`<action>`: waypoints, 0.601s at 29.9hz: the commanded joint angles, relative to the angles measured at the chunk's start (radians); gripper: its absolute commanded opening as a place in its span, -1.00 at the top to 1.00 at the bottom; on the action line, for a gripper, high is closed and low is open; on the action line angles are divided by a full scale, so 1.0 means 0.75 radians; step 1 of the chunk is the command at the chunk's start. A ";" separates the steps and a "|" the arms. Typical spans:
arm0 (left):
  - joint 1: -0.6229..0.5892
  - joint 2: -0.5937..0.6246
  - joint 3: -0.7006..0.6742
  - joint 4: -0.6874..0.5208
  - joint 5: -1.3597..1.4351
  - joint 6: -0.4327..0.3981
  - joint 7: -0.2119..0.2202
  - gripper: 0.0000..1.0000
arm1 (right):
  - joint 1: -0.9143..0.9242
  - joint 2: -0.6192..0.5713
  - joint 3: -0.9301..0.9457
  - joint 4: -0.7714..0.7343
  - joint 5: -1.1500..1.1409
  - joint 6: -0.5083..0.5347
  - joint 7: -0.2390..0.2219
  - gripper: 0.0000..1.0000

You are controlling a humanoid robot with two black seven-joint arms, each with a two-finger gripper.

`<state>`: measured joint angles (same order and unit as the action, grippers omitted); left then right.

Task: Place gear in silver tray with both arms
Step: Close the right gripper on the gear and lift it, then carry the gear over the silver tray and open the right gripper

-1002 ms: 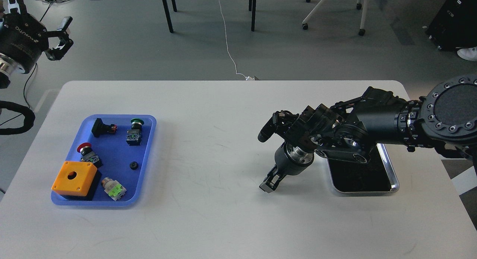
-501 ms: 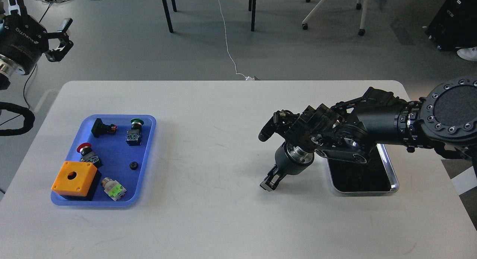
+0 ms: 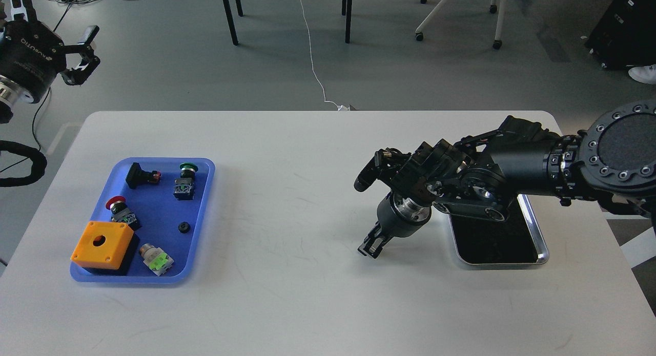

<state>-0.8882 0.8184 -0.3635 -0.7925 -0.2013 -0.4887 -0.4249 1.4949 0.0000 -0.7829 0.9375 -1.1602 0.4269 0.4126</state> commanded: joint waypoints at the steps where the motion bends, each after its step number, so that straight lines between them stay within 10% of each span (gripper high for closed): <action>1: 0.000 0.001 0.000 -0.001 0.000 0.000 0.000 -0.95 | 0.013 0.000 0.003 -0.002 0.003 -0.003 0.000 0.65; 18: -0.004 0.015 0.002 -0.003 0.005 0.000 0.010 -0.95 | 0.204 -0.167 -0.034 0.047 -0.024 0.002 -0.002 0.65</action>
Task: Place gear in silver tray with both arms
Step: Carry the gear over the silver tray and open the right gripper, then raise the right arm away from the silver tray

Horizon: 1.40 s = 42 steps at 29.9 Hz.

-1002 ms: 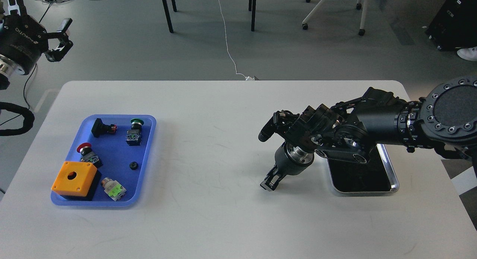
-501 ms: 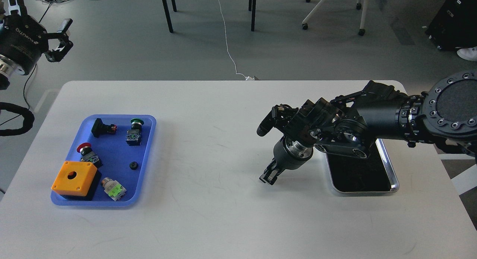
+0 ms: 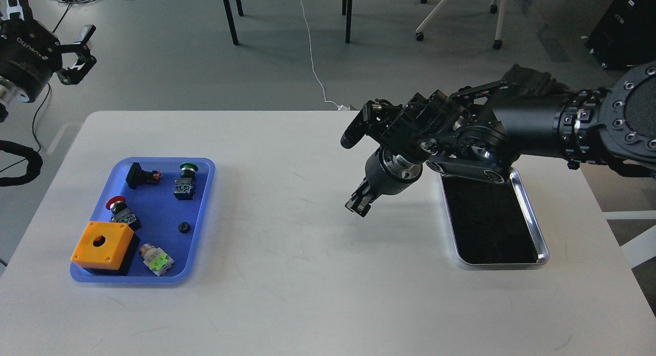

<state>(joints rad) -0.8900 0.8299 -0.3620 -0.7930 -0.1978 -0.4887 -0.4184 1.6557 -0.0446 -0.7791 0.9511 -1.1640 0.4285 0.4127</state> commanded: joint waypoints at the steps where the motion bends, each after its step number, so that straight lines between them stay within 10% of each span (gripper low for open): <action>1: 0.000 0.002 0.000 -0.002 0.000 0.000 0.002 -0.95 | -0.013 -0.149 -0.057 0.039 -0.031 0.001 -0.004 0.65; 23: 0.004 -0.006 0.016 -0.002 0.004 0.000 0.004 -0.95 | -0.332 -0.587 -0.086 -0.025 -0.238 -0.082 -0.012 0.58; 42: -0.018 0.018 0.002 0.000 0.006 0.000 0.006 -0.96 | -0.269 -0.699 0.146 -0.023 -0.213 -0.105 -0.014 -0.90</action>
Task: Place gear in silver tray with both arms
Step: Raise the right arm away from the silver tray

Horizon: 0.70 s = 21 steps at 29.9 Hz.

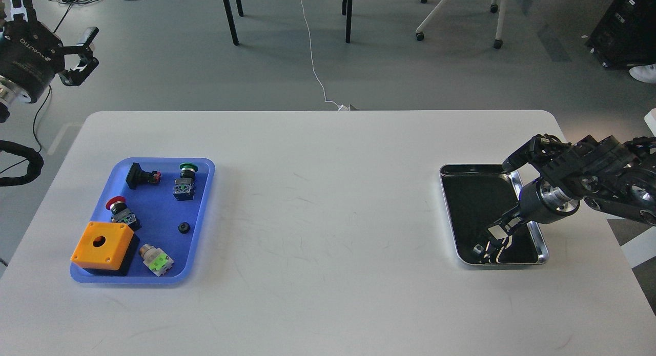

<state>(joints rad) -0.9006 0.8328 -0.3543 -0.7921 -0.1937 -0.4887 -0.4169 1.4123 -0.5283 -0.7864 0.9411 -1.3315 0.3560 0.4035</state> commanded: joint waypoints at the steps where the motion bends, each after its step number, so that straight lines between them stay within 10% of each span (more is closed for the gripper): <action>1: -0.006 0.021 -0.006 -0.001 0.005 0.000 0.004 -0.96 | 0.060 -0.073 0.234 -0.013 0.010 -0.006 -0.002 -0.93; 11: -0.084 0.100 -0.008 -0.220 0.569 0.000 0.053 -0.91 | -0.034 -0.081 0.803 -0.226 0.072 0.002 0.000 -0.96; 21: -0.112 0.309 0.008 -0.645 1.634 0.000 0.094 -0.91 | -0.320 0.044 1.257 -0.302 0.822 -0.033 0.002 -0.96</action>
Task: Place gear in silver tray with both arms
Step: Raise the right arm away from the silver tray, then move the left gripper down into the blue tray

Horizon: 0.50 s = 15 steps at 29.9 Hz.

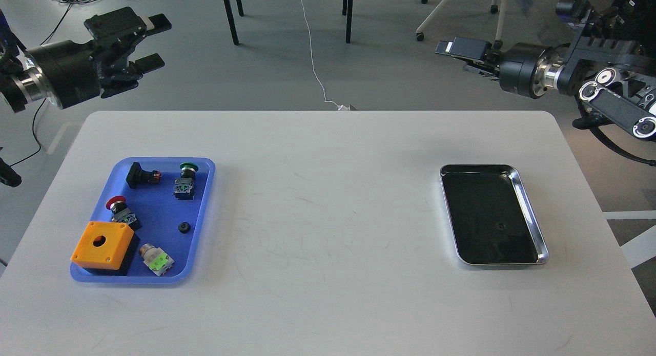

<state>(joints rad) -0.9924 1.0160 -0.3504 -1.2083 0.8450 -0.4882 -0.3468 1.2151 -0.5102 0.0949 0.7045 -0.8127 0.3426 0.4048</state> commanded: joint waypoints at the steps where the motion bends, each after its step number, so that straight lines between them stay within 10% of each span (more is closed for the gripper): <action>1: 0.022 0.083 0.009 -0.109 0.325 -0.001 0.000 -0.91 | -0.074 0.022 0.119 0.014 0.165 -0.023 0.000 -0.96; 11: 0.075 0.106 0.117 -0.168 0.765 -0.001 0.000 -0.78 | -0.291 0.110 0.415 0.014 0.721 -0.007 -0.018 -0.96; 15: 0.131 0.059 0.262 -0.168 0.975 0.170 0.000 -0.77 | -0.348 0.134 0.430 0.016 0.887 0.038 -0.016 -0.96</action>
<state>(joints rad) -0.9252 1.0863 -0.2302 -1.3353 1.4619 -0.4504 -0.3470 0.9847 -0.4201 0.4072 0.7140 -0.2330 0.3473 0.3923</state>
